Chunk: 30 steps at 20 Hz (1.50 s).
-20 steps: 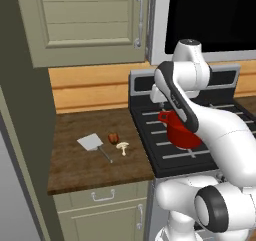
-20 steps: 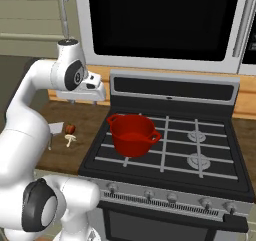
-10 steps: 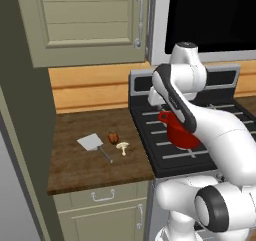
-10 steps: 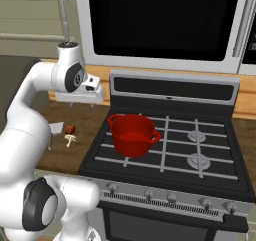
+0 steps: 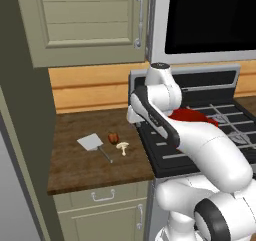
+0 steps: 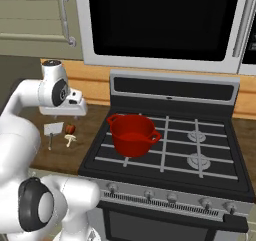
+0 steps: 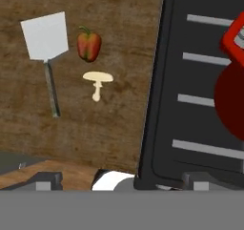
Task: Put the mushroom and bell pepper in the pot. Retrieve the spatula and lightly stir the vegetables in the pot.
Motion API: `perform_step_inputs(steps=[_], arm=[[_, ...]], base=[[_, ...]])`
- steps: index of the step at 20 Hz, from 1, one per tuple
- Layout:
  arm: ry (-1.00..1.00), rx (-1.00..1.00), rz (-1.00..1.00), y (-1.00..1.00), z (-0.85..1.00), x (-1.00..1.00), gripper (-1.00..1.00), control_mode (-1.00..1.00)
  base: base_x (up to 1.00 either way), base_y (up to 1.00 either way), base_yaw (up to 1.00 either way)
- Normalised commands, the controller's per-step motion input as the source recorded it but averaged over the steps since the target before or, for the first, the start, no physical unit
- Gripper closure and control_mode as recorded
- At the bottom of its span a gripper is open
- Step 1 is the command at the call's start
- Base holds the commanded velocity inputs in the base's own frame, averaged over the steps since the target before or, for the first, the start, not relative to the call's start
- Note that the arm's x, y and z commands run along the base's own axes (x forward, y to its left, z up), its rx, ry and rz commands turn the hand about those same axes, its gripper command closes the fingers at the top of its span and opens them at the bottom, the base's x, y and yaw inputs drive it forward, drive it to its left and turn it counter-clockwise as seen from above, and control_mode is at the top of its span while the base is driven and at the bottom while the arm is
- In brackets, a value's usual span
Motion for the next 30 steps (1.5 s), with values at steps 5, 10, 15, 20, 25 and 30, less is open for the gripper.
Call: perform_step_inputs(steps=[5,10,15,20,25,30], arm=[[0.09,-0.01,0.01,0.17,-0.19,0.11,-1.0,-1.0],[0.0,-0.03,0.0,0.28,-0.48,0.36,-1.0,-1.0],[0.06,0.0,0.0,0.29,-0.61,0.29,-1.0,-1.0],[0.07,0.0,0.06,0.03,-0.52,0.18,-1.0,-1.0],[0.0,0.0,0.02,0.09,-0.56,0.25,-1.0,-1.0],[0.0,0.0,0.0,0.09,-0.45,0.21,-1.0,-1.0]], base=[[0.0,0.0,0.0],[0.0,0.0,0.0],[0.0,0.0,0.0],[0.0,0.0,0.0],[0.0,0.0,0.0],[0.0,0.0,0.0]])
